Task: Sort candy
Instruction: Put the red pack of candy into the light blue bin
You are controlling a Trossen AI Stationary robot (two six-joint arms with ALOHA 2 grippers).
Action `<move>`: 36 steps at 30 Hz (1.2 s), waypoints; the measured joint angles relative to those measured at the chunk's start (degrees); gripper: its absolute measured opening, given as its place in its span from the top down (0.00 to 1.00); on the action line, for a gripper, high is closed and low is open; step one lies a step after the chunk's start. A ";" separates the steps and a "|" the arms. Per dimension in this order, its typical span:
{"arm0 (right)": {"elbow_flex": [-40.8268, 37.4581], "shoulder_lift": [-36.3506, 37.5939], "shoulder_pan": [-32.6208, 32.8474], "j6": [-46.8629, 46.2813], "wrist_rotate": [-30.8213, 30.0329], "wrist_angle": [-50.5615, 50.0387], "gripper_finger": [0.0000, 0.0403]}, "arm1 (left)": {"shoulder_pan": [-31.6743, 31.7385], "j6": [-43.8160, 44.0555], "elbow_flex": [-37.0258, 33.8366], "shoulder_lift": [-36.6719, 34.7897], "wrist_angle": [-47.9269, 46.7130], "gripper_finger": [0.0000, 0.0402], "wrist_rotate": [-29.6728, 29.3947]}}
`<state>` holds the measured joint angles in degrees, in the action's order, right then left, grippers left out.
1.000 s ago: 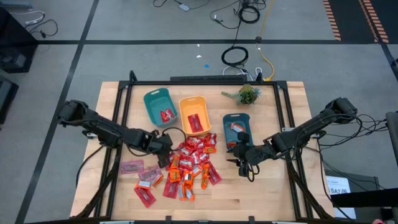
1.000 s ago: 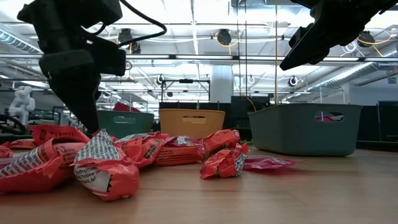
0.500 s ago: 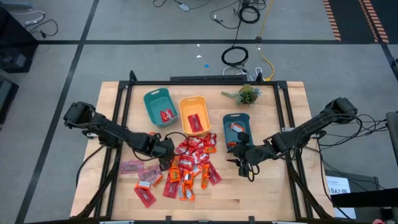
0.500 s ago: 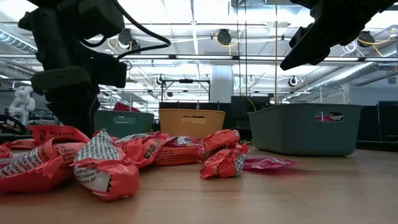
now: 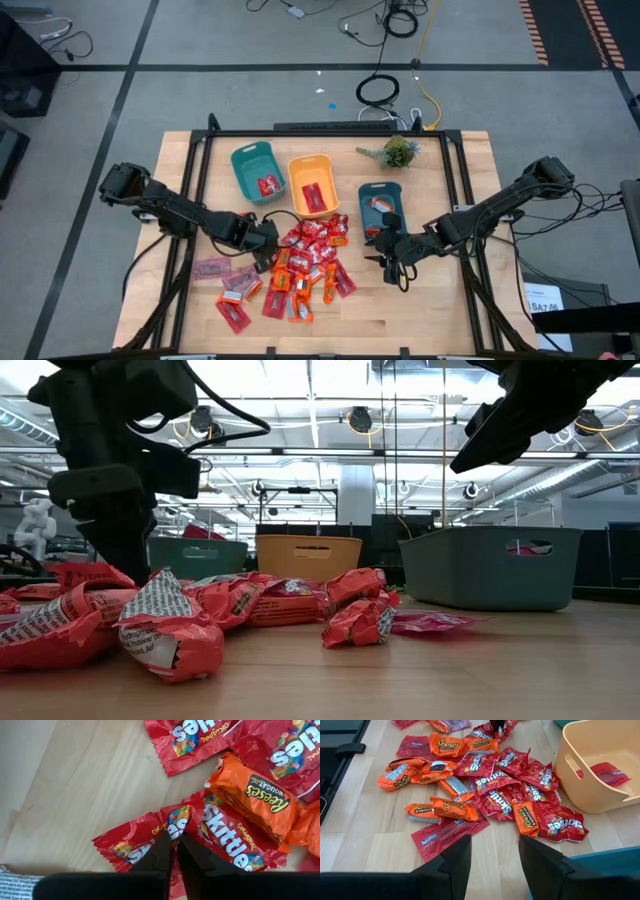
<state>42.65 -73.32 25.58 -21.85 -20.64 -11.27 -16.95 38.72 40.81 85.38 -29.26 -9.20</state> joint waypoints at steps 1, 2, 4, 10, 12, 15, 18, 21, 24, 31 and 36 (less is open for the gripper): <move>0.00 0.02 0.00 0.00 0.00 0.00 0.61 | 0.00 -0.01 0.44 0.00 -1.09 0.95 0.01; 0.00 0.00 0.02 0.00 0.00 0.02 0.61 | 0.00 -0.01 1.03 0.00 -2.06 0.95 0.01; 0.00 0.01 0.00 0.00 0.00 0.02 0.61 | 0.00 -0.03 2.43 0.00 -3.06 0.95 0.01; 0.00 0.01 0.01 0.02 0.00 0.06 0.61 | 0.00 -0.90 6.46 -0.07 -7.00 0.96 -0.02; 0.00 0.01 0.01 0.02 0.00 0.06 0.61 | 0.00 -1.72 7.72 -0.07 -9.00 0.96 -0.04; 0.00 0.00 0.01 0.02 0.00 0.07 0.61 | 0.00 -2.12 10.07 -0.09 -12.59 0.96 -0.58; 0.00 0.00 0.02 0.02 0.00 0.07 0.61 | 0.02 -3.63 12.50 -0.09 -17.37 0.96 -2.71; 0.00 0.01 0.01 0.02 0.00 0.06 0.61 | 0.54 -5.20 15.43 -0.60 -20.82 0.96 -3.29; 0.00 0.02 0.00 0.02 0.00 0.07 0.61 | 1.31 -7.83 16.95 -2.60 -21.58 0.96 -3.55; 0.00 0.00 0.00 0.05 0.00 0.04 0.61 | 5.81 -14.70 17.80 -11.28 -22.86 0.96 -7.55; 0.00 0.02 0.00 0.24 0.00 0.04 0.61 | 12.84 -19.54 17.80 -16.77 -24.04 0.96 -7.89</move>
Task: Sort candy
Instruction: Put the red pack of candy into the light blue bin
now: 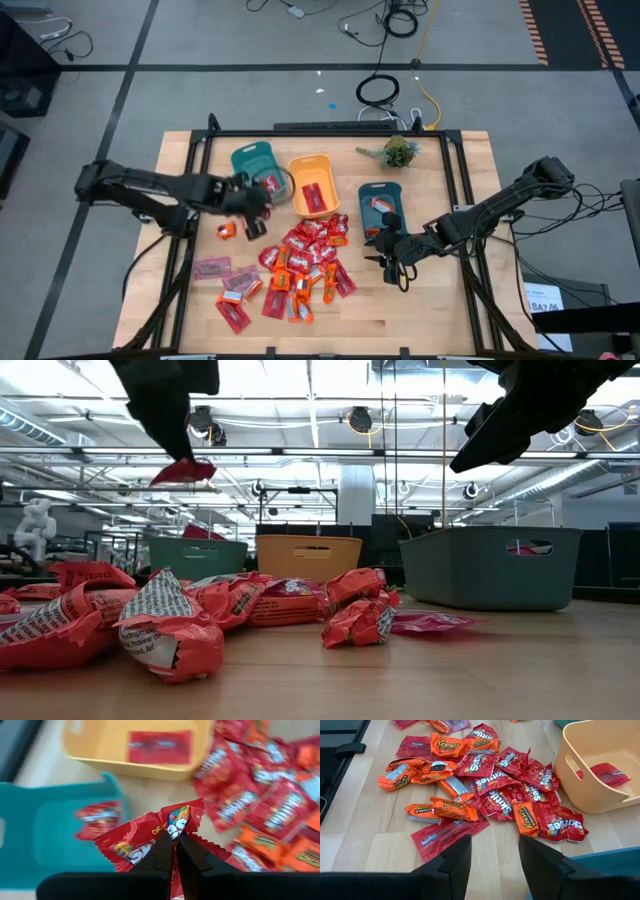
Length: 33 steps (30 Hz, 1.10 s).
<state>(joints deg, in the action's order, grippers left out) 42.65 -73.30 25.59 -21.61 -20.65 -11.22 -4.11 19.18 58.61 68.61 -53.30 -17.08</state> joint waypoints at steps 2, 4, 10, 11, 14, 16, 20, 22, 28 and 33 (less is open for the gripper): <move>0.00 -0.02 0.02 0.00 -0.02 -0.05 0.61 | 3.18 -2.35 0.00 -1.43 0.16 0.96 -0.02; 0.00 -0.01 0.01 0.00 -0.02 -0.07 0.61 | 6.37 -4.84 0.00 -2.28 0.18 0.96 0.03; 0.00 0.00 0.00 0.42 -0.02 -0.12 0.61 | 14.75 -11.94 -0.41 -2.66 2.13 0.96 3.82; 0.00 -0.02 0.02 0.44 -0.02 -0.15 0.61 | 16.11 -12.86 -0.86 -2.66 3.47 0.96 4.46; 0.00 -0.02 0.00 0.44 -0.02 -0.20 0.61 | 19.97 -15.50 -2.16 -2.64 6.46 0.96 7.41; 0.00 -0.02 0.02 0.44 -0.02 -0.22 0.61 | 22.25 -16.89 -3.53 -2.68 8.55 0.96 9.41; 0.00 -0.01 0.02 0.44 -0.02 -0.22 0.61 | 27.40 -18.43 -6.56 -2.64 9.52 0.96 11.15; 0.00 -0.02 0.00 0.44 -0.02 -0.22 0.61 | 29.83 -18.46 -7.97 -2.64 10.70 0.96 11.75; 0.00 -0.01 0.02 0.44 -0.02 -0.24 0.61 | 34.55 -18.45 -9.53 -2.64 12.53 0.95 13.83; 0.00 -0.02 0.00 0.44 -0.02 -0.24 0.61 | 35.89 -18.19 -9.53 -2.64 12.72 0.89 13.20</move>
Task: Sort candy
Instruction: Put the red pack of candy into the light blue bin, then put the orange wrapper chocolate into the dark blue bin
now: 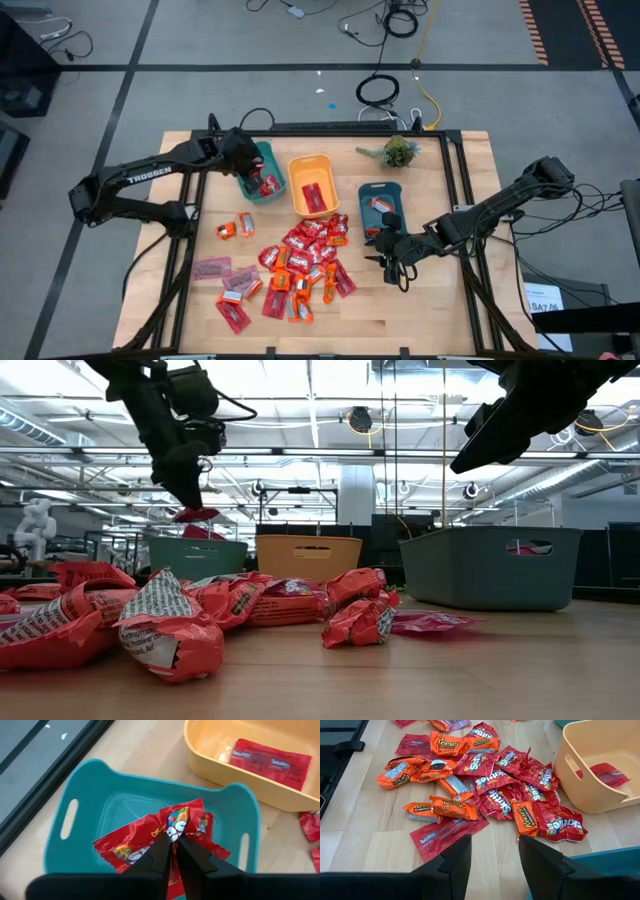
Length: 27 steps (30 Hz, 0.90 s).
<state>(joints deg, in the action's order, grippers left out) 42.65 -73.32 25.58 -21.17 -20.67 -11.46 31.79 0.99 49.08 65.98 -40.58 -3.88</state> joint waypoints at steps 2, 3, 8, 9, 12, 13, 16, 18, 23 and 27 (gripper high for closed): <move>0.00 0.02 0.01 0.16 0.00 0.00 0.61 | 0.11 0.09 0.00 0.00 -0.02 0.86 -0.81; 0.00 0.00 0.00 0.36 0.00 0.00 0.61 | 0.11 0.15 0.00 0.00 -0.02 0.85 -1.30; 0.00 0.01 0.01 0.64 -0.01 0.00 0.61 | 0.11 2.09 0.00 0.00 -0.03 0.80 -2.77; 0.00 0.01 0.00 0.63 -0.01 0.00 0.61 | 0.08 2.58 0.00 0.00 0.04 0.79 -2.81; 0.00 0.02 0.00 0.64 -0.01 0.00 0.61 | 0.11 2.78 0.00 0.00 0.20 0.74 -3.70; 0.00 0.01 0.01 0.65 0.00 0.00 0.61 | 0.11 2.78 0.00 0.00 0.22 0.73 -3.73; 0.00 0.02 0.00 0.63 0.00 0.00 0.61 | 0.07 3.03 0.00 0.00 0.20 0.70 -3.73; 0.00 0.02 0.01 0.66 0.00 0.01 0.61 | 0.07 3.17 0.01 0.00 -0.04 0.69 -3.76; 0.00 0.00 0.00 0.63 0.00 0.02 0.61 | 0.00 9.25 1.23 -0.18 -3.80 0.68 -3.82; 0.00 0.00 0.01 -0.10 0.00 0.04 0.61 | -1.66 12.74 1.53 -2.00 -7.33 0.68 -3.80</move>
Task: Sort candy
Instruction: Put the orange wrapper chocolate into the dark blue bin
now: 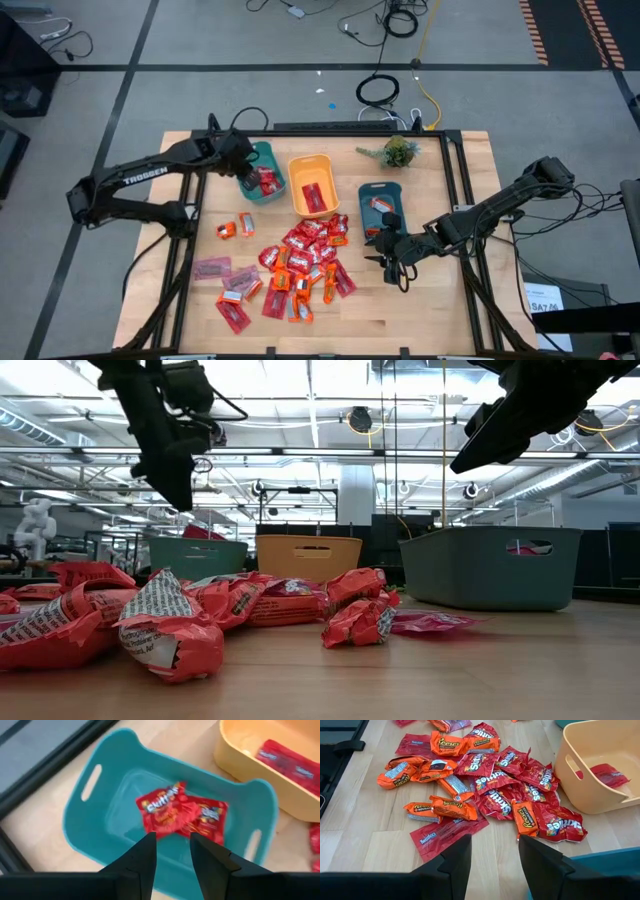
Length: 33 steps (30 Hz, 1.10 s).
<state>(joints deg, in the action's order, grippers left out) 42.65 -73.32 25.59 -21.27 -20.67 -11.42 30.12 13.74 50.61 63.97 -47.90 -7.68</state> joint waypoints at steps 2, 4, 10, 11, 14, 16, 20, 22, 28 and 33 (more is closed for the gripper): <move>0.00 0.00 -0.01 -0.23 0.00 0.00 0.61 | -1.33 2.30 0.03 -1.33 -1.53 0.68 0.02; 0.00 0.00 0.01 -0.27 0.00 0.00 0.61 | -2.99 4.30 0.03 -2.81 -3.17 0.68 0.01; 0.00 0.01 0.01 -0.48 0.00 0.00 0.61 | -10.07 9.53 0.05 -7.27 -4.19 0.68 -0.07; 0.00 0.01 -0.01 -0.63 0.00 0.01 0.61 | -11.73 10.07 -0.05 -7.85 -3.83 0.68 -0.39; 0.00 0.00 -0.01 -0.78 0.00 0.03 0.61 | -17.50 12.61 -0.21 -8.53 -3.85 0.68 -2.99; 0.00 0.00 0.01 -0.78 0.00 0.04 0.61 | -21.81 13.95 -0.27 -8.51 -3.76 0.68 -5.28; 0.00 0.00 -0.01 -0.78 0.00 0.54 0.61 | -30.52 17.83 -0.28 -8.18 -3.54 0.68 -9.88; 0.00 0.01 0.00 -0.78 0.00 0.98 0.61 | -34.47 19.29 -0.30 -8.18 -3.47 0.68 -11.02; -0.02 0.02 -0.03 -0.30 -0.24 2.00 0.61 | -42.92 20.05 -0.30 -7.91 -2.44 0.68 -11.08; -0.02 0.01 -0.13 -0.15 -0.28 3.98 0.61 | -47.21 18.91 -0.69 -7.76 0.50 0.68 -12.89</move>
<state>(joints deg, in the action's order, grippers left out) 42.63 -73.31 25.46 -21.42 -20.94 -7.44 -17.09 32.65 49.92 56.21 -47.40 -20.57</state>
